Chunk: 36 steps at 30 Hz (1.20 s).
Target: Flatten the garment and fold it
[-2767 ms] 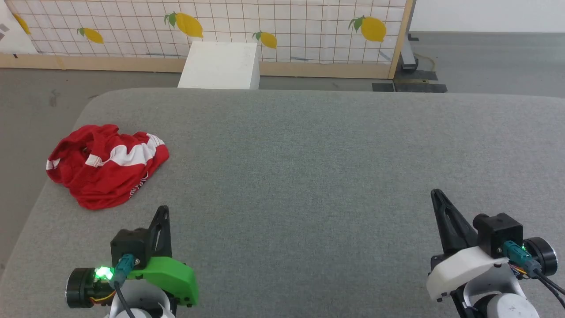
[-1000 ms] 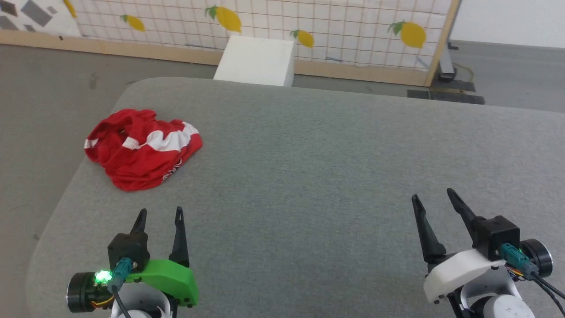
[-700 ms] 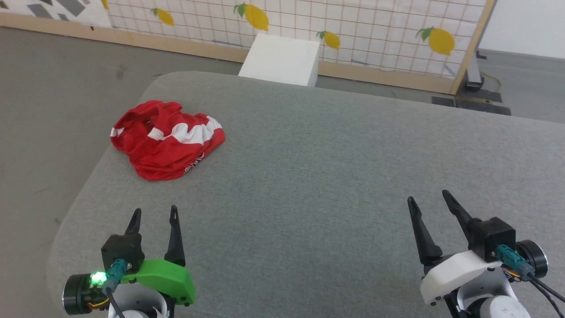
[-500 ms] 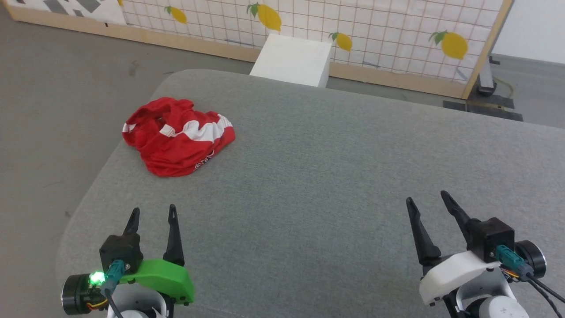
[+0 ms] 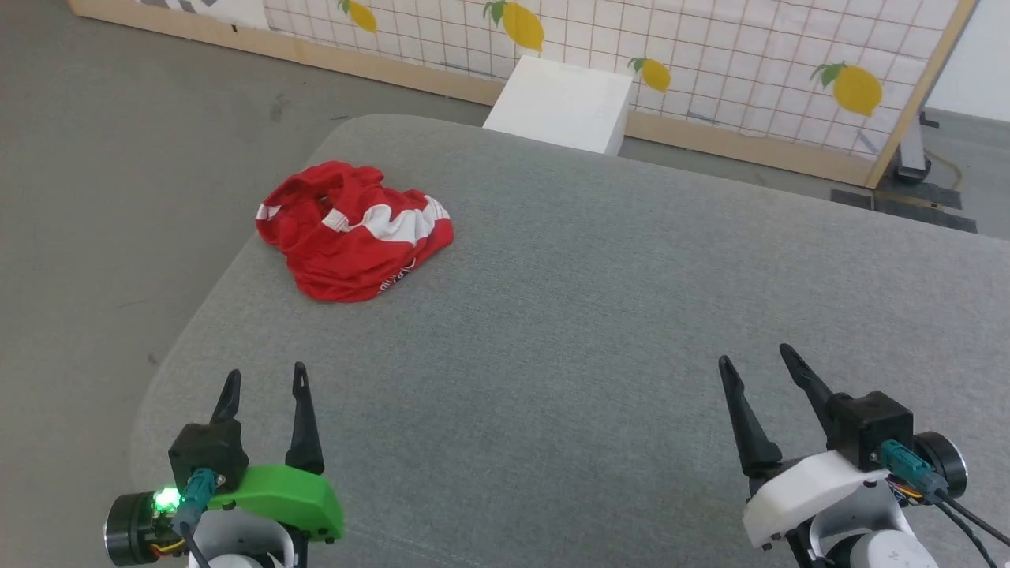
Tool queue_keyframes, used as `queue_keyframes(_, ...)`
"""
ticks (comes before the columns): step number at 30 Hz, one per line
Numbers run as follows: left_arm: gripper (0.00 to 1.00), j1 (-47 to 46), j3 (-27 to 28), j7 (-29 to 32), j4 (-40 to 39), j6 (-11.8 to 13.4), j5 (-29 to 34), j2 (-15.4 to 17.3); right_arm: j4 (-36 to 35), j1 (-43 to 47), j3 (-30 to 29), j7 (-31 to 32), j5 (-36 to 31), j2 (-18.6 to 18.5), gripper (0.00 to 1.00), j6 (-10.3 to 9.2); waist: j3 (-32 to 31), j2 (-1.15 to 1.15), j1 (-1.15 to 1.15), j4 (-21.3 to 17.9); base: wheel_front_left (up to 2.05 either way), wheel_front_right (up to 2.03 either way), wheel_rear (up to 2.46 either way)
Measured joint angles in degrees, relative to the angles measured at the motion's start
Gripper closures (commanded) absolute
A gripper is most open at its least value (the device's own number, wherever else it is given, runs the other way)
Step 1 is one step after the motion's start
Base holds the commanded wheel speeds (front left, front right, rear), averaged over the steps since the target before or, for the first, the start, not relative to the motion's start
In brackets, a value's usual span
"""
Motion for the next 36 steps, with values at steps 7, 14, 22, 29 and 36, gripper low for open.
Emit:
queue_keyframes(7,0.0,0.0,-0.7,-0.6,0.5,0.4,-0.8,0.3,0.3,0.0,0.0,-0.5,0.5,0.0,0.0,0.0,-0.1,0.0,0.0,1.6,0.0,0.0,0.0)
queue_keyframes(14,0.0,0.2,-1.2,-1.3,1.4,1.1,-2.0,0.6,0.9,0.0,0.6,-1.0,1.3,0.0,0.0,0.0,-0.2,0.0,0.0,3.4,0.0,0.0,0.0)
queue_keyframes(22,0.0,0.2,-1.8,-2.1,2.3,2.0,-2.7,1.0,1.5,0.0,1.1,-1.7,1.4,0.0,0.0,0.0,-0.3,0.0,0.0,5.8,0.0,0.0,0.0)
queue_keyframes(29,0.0,0.3,-2.0,-2.9,3.1,2.7,-3.7,1.5,2.1,0.0,1.4,-2.2,1.8,0.0,0.0,0.0,-0.4,0.0,0.0,7.6,0.0,0.0,0.0)
queue_keyframes(36,0.0,0.5,-2.3,-3.5,3.7,3.3,-5.6,2.2,2.4,0.0,1.6,-2.5,2.1,0.0,0.0,0.0,-0.6,0.0,0.0,9.1,0.0,0.0,0.0)
